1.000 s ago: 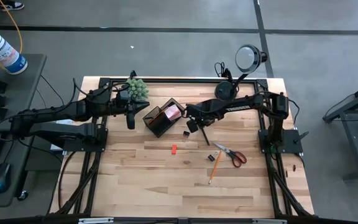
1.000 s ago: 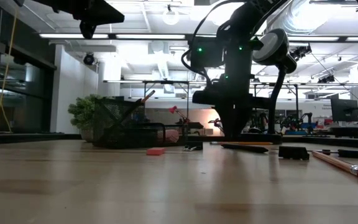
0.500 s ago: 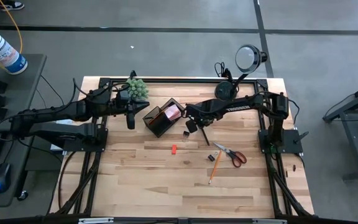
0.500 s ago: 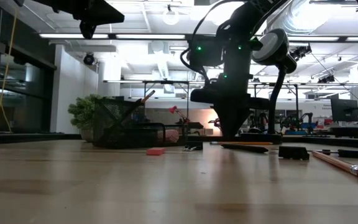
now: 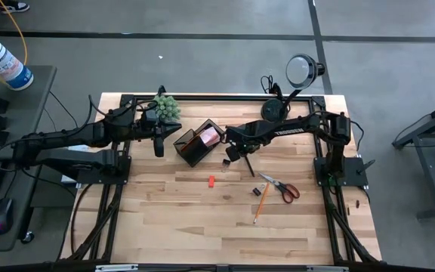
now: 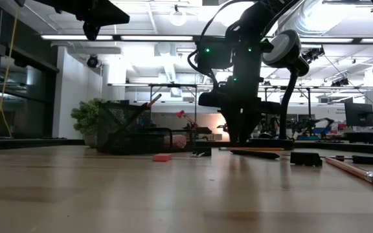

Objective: Pick and place office supplies into organizer
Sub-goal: Put the black pen into the black desk organizer

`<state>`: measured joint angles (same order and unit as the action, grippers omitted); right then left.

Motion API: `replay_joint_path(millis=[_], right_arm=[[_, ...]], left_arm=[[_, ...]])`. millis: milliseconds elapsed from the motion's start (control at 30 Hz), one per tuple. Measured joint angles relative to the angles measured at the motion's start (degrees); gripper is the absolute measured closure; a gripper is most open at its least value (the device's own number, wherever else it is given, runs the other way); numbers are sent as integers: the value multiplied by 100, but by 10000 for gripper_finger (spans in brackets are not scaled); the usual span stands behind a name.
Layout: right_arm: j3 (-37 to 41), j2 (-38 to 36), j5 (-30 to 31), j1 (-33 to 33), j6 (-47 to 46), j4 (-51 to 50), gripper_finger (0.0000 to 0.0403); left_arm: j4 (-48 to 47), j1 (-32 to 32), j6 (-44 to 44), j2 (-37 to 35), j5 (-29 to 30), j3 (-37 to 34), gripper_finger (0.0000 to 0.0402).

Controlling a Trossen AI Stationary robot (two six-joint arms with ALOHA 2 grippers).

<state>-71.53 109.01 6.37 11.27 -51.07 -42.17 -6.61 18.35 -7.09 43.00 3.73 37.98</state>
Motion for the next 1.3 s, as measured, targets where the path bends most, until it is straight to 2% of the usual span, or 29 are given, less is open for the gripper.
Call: replay_joint_path(millis=[233,733,1300], right_arm=[[4,17,74,9,12,-27,324],[4,23,81,11,39,-39,319],[-17,394,-43,-5,59,18,320]], left_arm=[[1,0,0,0,0,0,387],[0,-1,0,0,0,0,387],[-2,0,-2,2,0,0,387]])
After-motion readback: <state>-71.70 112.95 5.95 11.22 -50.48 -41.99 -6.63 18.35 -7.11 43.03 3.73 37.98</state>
